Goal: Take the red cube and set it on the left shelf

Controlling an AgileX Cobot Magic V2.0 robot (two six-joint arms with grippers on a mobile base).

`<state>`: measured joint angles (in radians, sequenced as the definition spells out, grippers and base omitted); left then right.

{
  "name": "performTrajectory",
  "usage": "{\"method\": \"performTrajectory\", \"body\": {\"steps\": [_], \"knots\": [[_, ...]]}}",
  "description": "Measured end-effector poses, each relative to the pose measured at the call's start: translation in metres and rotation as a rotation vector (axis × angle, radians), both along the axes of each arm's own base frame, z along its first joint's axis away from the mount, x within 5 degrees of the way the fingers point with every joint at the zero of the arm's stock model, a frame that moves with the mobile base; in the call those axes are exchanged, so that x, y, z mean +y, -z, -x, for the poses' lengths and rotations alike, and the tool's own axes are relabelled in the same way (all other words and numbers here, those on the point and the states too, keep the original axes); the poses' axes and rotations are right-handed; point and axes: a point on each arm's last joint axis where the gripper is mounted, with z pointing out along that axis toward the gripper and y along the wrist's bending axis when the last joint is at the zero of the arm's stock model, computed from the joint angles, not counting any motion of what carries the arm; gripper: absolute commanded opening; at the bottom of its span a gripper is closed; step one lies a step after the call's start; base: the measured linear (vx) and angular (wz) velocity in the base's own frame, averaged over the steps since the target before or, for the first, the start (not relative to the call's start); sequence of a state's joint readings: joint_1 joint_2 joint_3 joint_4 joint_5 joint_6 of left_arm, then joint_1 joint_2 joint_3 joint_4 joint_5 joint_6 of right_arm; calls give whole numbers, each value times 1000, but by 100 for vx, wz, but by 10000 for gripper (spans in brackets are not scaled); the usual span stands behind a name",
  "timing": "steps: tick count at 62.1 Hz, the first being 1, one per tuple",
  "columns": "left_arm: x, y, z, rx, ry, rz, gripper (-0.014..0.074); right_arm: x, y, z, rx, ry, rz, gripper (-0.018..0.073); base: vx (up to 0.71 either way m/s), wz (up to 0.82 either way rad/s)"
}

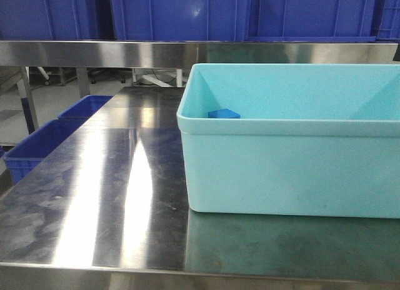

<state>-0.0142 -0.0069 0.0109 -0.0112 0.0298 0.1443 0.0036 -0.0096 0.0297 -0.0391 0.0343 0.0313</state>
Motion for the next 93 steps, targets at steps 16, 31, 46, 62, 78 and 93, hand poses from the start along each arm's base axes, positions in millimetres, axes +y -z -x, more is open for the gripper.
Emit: {"method": "performTrajectory", "body": {"steps": [16, 31, 46, 62, 78, 93], "knots": [[0, 0, 0, 0, 0, 0, 106, 0, 0, 0, 0, 0, 0, 57, 0, 0], [0, 0, 0, 0, 0, 0, 106, 0, 0, 0, 0, 0, 0, 57, 0, 0], [0, 0, 0, 0, 0, 0, 106, 0, 0, 0, 0, 0, 0, 57, 0, 0], [0, 0, 0, 0, 0, 0, 106, 0, 0, 0, 0, 0, 0, 57, 0, 0], [0, 0, 0, 0, 0, 0, 106, 0, 0, 0, 0, 0, 0, 57, 0, 0], [0, 0, 0, 0, 0, 0, 106, 0, 0, 0, 0, 0, 0, 57, 0, 0]]}}
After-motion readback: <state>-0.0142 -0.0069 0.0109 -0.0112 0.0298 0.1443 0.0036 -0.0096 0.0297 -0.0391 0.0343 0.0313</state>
